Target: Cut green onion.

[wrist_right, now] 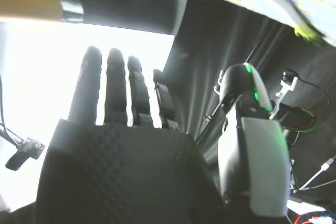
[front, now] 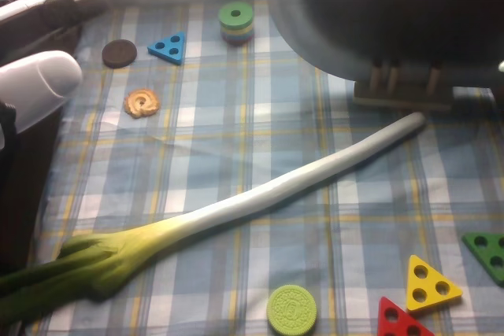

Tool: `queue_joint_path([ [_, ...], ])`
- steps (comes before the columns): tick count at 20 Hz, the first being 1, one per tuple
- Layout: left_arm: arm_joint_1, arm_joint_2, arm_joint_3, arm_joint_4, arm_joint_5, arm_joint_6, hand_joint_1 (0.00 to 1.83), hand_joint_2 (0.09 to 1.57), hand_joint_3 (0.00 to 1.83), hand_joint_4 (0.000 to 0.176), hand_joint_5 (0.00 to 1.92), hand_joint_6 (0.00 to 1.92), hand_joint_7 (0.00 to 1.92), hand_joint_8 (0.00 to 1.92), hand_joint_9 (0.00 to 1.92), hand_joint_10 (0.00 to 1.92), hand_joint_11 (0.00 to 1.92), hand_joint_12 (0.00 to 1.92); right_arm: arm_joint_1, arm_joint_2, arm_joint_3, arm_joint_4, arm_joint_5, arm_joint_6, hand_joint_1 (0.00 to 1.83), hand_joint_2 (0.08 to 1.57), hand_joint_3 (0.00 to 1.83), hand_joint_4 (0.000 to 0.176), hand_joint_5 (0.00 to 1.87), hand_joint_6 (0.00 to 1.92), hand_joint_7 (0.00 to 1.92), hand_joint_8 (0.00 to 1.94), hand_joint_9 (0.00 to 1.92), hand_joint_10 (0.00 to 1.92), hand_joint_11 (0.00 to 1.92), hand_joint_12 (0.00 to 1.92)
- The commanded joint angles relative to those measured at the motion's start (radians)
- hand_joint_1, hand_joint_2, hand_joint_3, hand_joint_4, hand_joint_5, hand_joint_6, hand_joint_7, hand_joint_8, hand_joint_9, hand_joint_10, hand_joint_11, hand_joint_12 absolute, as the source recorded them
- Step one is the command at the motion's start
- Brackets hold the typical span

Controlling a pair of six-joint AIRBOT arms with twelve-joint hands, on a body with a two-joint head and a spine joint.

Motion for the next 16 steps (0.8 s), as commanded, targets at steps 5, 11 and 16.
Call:
queue_joint_path([
  [5,-0.007,-0.009,0.006,-0.002,-0.108,-0.013,0.07,1.46,0.0,0.072,0.36,0.0,0.28,0.0,0.24,0.0,0.0,0.56,0.038,0.003,0.06,0.148,0.176,0.0,0.92,1.09,0.0,0.091,0.27,0.0,0.22,0.0,0.13,0.0,0.01,0.23],
  [11,-0.007,-0.017,0.012,-0.003,-0.081,-0.023,0.15,1.46,0.0,0.078,0.33,0.0,0.27,0.0,0.23,0.0,0.0,0.55,0.116,0.001,0.152,0.23,0.021,0.0,0.95,1.0,0.0,0.125,0.04,0.0,0.03,0.01,0.07,0.02,0.1,0.13],
  [16,-0.011,-0.028,0.018,-0.005,-0.061,-0.028,0.09,1.47,0.0,0.116,0.34,0.0,0.25,0.0,0.23,0.0,0.0,0.51,0.242,-0.058,0.243,0.195,-0.183,-0.015,1.05,0.96,0.0,0.091,0.09,0.01,0.1,0.01,0.08,0.0,0.0,0.24],
])
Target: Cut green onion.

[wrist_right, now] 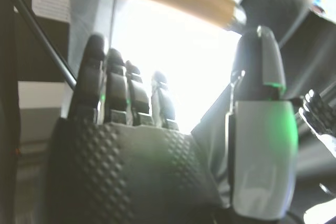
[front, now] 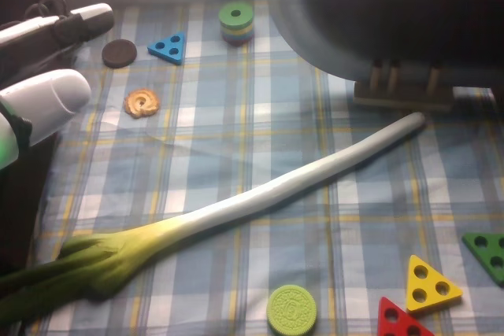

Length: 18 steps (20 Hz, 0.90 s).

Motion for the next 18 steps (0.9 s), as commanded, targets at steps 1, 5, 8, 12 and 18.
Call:
queue_joint_path([
  [1,-0.01,-0.001,0.004,0.003,-0.12,-0.01,0.07,1.47,0.0,0.137,0.33,0.0,0.25,0.0,0.23,0.0,0.0,0.56,0.034,0.006,0.015,0.001,0.06,-0.027,1.11,0.94,0.01,0.111,0.13,0.0,0.16,0.0,0.15,0.0,0.0,0.45],
  [5,-0.01,-0.002,0.005,0.003,-0.12,-0.012,0.14,1.46,0.0,0.122,0.35,0.01,0.24,0.0,0.21,0.01,0.0,0.52,0.161,-0.023,0.042,-0.062,-0.108,-0.135,1.09,0.96,0.01,0.087,0.19,0.01,0.24,0.01,0.17,0.01,0.0,0.08],
  [8,-0.01,-0.004,0.005,0.004,-0.118,-0.015,0.15,1.47,0.0,0.111,0.37,0.01,0.25,0.01,0.21,0.01,0.0,0.52,0.193,-0.04,0.068,-0.077,-0.163,-0.135,1.04,0.97,0.0,0.061,0.28,0.01,0.35,0.01,0.27,0.01,0.05,0.08],
  [12,-0.01,-0.005,0.005,0.004,-0.115,-0.017,0.27,1.46,0.0,0.107,0.38,0.0,0.24,0.0,0.23,0.01,0.0,0.57,0.206,-0.049,0.078,-0.083,-0.18,-0.135,1.0,1.02,0.0,0.0,0.79,0.02,0.85,0.02,0.79,0.03,0.49,0.52],
  [18,-0.01,-0.014,0.009,0.004,-0.109,-0.034,0.3,1.46,0.0,0.09,0.38,0.0,0.25,0.0,0.21,0.0,0.0,0.45,0.209,-0.061,0.087,-0.082,-0.185,-0.135,0.69,1.28,0.0,0.0,1.3,0.46,1.58,0.3,1.41,0.97,1.25,1.41],
])
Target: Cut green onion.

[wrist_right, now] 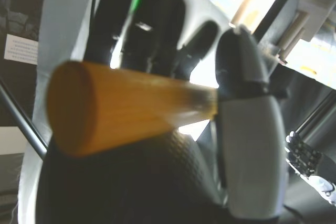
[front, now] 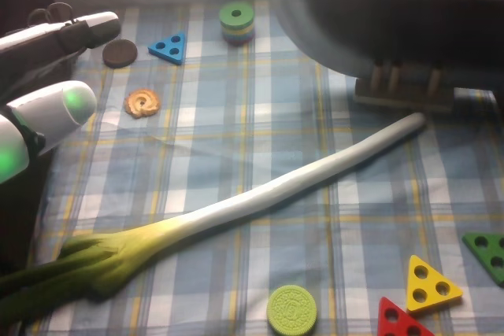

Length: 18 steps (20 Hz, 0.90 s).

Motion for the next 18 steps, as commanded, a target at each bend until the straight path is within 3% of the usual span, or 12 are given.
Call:
queue_joint_path([
  [1,-0.01,-0.005,0.007,0.006,-0.116,-0.014,0.32,1.46,0.0,0.073,0.39,0.01,0.26,0.0,0.2,0.0,0.0,0.38,0.014,0.007,0.009,0.008,0.112,0.002,0.64,1.3,0.0,0.0,1.23,0.87,1.47,0.79,1.4,1.27,1.28,1.58],
  [2,-0.01,-0.007,0.008,0.006,-0.116,-0.015,0.33,1.46,0.0,0.061,0.42,0.01,0.27,0.01,0.2,0.0,0.0,0.36,0.014,0.007,0.01,0.008,0.112,0.002,0.63,1.34,0.0,0.0,1.15,1.23,1.39,1.16,1.39,1.47,1.29,1.7],
  [3,-0.01,-0.008,0.008,0.006,-0.115,-0.016,0.33,1.46,0.0,0.068,0.4,0.01,0.27,0.0,0.2,0.0,0.0,0.32,0.015,0.007,0.01,0.008,0.112,0.002,0.55,1.35,0.0,0.0,1.14,1.61,1.37,1.56,1.38,1.77,1.32,1.88],
  [4,-0.01,-0.009,0.008,0.006,-0.113,-0.016,0.34,1.46,0.0,0.064,0.4,0.0,0.27,0.0,0.2,0.0,0.0,0.33,0.016,0.007,0.011,0.008,0.112,0.002,0.49,1.37,0.01,0.0,1.12,1.85,1.34,1.79,1.37,1.89,1.33,1.91],
  [5,-0.01,-0.01,0.009,0.006,-0.112,-0.016,0.35,1.46,0.0,0.058,0.41,0.0,0.28,0.0,0.21,0.0,0.0,0.36,0.017,0.007,0.012,0.009,0.112,0.002,0.47,1.38,0.01,0.0,1.14,1.91,1.34,1.91,1.39,1.91,1.37,1.92],
  [9,-0.01,-0.012,0.01,0.006,-0.107,-0.02,0.29,1.47,0.0,0.052,0.41,0.01,0.29,0.0,0.22,0.0,0.0,0.41,0.023,0.007,0.015,0.01,0.113,0.002,0.27,1.42,0.01,0.0,1.18,1.92,1.35,1.94,1.41,1.92,1.45,1.92],
  [13,-0.01,-0.016,0.013,0.006,-0.103,-0.024,0.26,1.49,0.0,0.05,0.4,0.0,0.33,0.01,0.25,0.0,0.0,0.37,0.033,0.015,0.009,0.009,0.137,0.002,0.28,1.49,0.01,0.0,1.02,1.92,1.18,1.94,1.22,1.92,1.28,1.92],
  [14,-0.01,-0.016,0.013,0.006,-0.102,-0.024,0.27,1.49,0.0,0.046,0.4,0.0,0.34,0.01,0.26,0.01,0.0,0.39,0.035,0.019,0.004,0.009,0.146,0.002,0.31,1.49,0.0,0.0,0.98,1.92,1.19,1.94,1.26,1.92,1.31,1.92],
  [15,-0.01,-0.016,0.014,0.006,-0.102,-0.025,0.28,1.49,0.0,0.052,0.4,0.0,0.34,0.0,0.27,0.01,0.0,0.43,0.036,0.025,-0.002,0.006,0.156,0.002,0.31,1.48,0.0,0.065,0.67,1.92,1.06,1.94,1.17,1.92,1.21,1.92],
  [16,-0.01,-0.016,0.014,0.006,-0.101,-0.026,0.29,1.49,0.0,0.049,0.41,0.0,0.36,0.01,0.29,0.01,0.0,0.47,0.038,0.031,-0.009,0.0,0.164,0.002,0.28,1.48,0.0,0.089,0.67,1.92,1.02,1.94,1.13,1.92,1.15,1.92],
  [17,-0.01,-0.016,0.015,0.006,-0.101,-0.027,0.32,1.49,0.0,0.037,0.42,0.0,0.36,0.0,0.29,0.01,0.0,0.5,0.04,0.033,-0.011,-0.007,0.166,0.002,0.21,1.46,0.0,0.141,0.83,1.92,1.06,1.94,1.13,1.92,1.13,1.92],
  [18,-0.01,-0.017,0.015,0.006,-0.102,-0.03,0.33,1.49,0.0,0.027,0.43,0.01,0.36,0.0,0.29,0.0,0.0,0.5,0.043,0.033,-0.012,-0.014,0.166,0.002,0.2,1.43,0.0,0.164,0.95,1.92,1.14,1.94,1.2,1.92,1.18,1.92],
])
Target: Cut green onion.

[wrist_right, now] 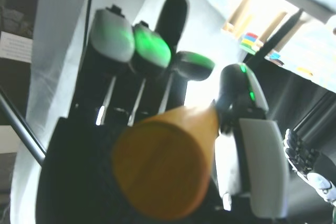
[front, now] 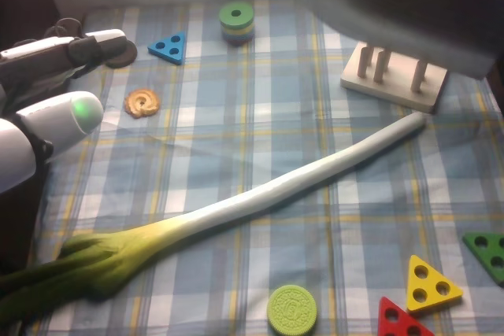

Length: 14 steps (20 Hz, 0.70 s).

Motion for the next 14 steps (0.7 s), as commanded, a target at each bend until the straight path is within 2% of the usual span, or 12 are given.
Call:
queue_joint_path([
  [1,-0.01,-0.005,0.007,0.004,-0.12,-0.011,0.34,1.5,0.0,0.033,0.39,0.0,0.33,0.0,0.27,0.0,0.0,0.44,0.018,0.012,0.002,0.021,0.146,0.009,0.18,1.42,0.0,0.174,0.88,1.92,1.13,1.94,1.22,1.92,1.23,1.92],
  [2,-0.01,-0.005,0.008,0.004,-0.12,-0.011,0.42,1.48,0.0,0.023,0.41,0.01,0.35,0.01,0.28,0.01,0.0,0.44,0.02,0.012,0.001,0.02,0.149,0.009,0.24,1.43,0.0,0.176,0.91,1.92,1.14,1.94,1.26,1.92,1.29,1.92],
  [3,-0.01,-0.005,0.009,0.006,-0.12,-0.012,0.39,1.48,0.0,0.029,0.4,0.0,0.34,0.0,0.28,0.01,0.0,0.48,0.022,0.015,-0.003,0.015,0.158,0.009,0.18,1.45,0.01,0.176,0.92,1.92,1.14,1.94,1.25,1.92,1.28,1.92],
  [6,-0.02,-0.005,0.015,0.039,-0.097,-0.027,0.35,1.49,0.0,0.041,0.4,0.0,0.33,0.0,0.28,0.0,0.0,0.48,0.027,0.029,-0.027,-0.013,0.19,0.009,0.15,1.45,0.0,0.176,0.99,1.92,1.19,1.94,1.28,1.92,1.3,1.92],
  [7,-0.035,-0.006,0.018,0.073,-0.065,-0.027,0.35,1.49,0.01,0.018,0.34,0.01,0.36,0.0,0.34,0.01,0.0,0.47,0.031,0.03,-0.034,-0.027,0.198,0.009,0.36,1.5,0.0,0.134,0.9,1.92,1.19,1.94,1.34,1.92,1.33,1.92],
  [8,-0.053,-0.007,0.02,0.102,-0.037,-0.027,0.35,1.49,0.01,0.018,0.34,0.01,0.36,0.0,0.34,0.01,0.0,0.47,0.036,0.03,-0.037,-0.038,0.199,0.009,0.36,1.5,0.0,0.134,0.9,1.92,1.19,1.94,1.34,1.92,1.33,1.92],
  [9,-0.113,-0.011,0.025,0.184,0.052,-0.027,0.24,1.53,0.01,0.0,0.28,0.01,0.33,0.0,0.27,0.0,0.0,0.32,0.046,0.03,-0.042,-0.057,0.199,0.009,0.41,1.5,0.0,0.117,0.86,1.92,1.14,1.94,1.29,1.92,1.31,1.92],
  [10,-0.138,-0.015,0.027,0.214,0.088,-0.027,0.15,1.54,0.01,0.0,0.27,0.01,0.34,0.01,0.27,0.0,0.01,0.32,0.048,0.03,-0.044,-0.063,0.199,0.009,0.41,1.5,0.0,0.113,0.87,1.92,1.14,1.94,1.28,1.92,1.28,1.92],
  [12,-0.234,-0.041,0.039,0.329,0.228,-0.027,0.09,1.54,0.01,0.0,0.3,0.01,0.34,0.0,0.29,0.01,0.08,0.35,0.048,0.032,-0.047,-0.072,0.2,0.009,0.39,1.5,0.0,0.106,0.88,1.92,1.16,1.94,1.3,1.92,1.29,1.92],
  [13,-0.305,-0.067,0.049,0.402,0.321,-0.027,0.07,1.54,0.0,0.0,0.34,0.01,0.34,0.0,0.3,0.0,0.08,0.37,0.048,0.036,-0.049,-0.075,0.2,0.009,0.35,1.49,0.0,0.123,0.9,1.92,1.17,1.94,1.3,1.92,1.3,1.92],
  [14,-0.352,-0.092,0.057,0.462,0.393,-0.027,0.04,1.54,0.0,0.0,0.36,0.0,0.37,0.0,0.32,0.0,0.06,0.39,0.048,0.042,-0.052,-0.078,0.201,0.009,0.33,1.48,0.0,0.165,0.92,1.92,1.18,1.94,1.3,1.92,1.28,1.92],
])
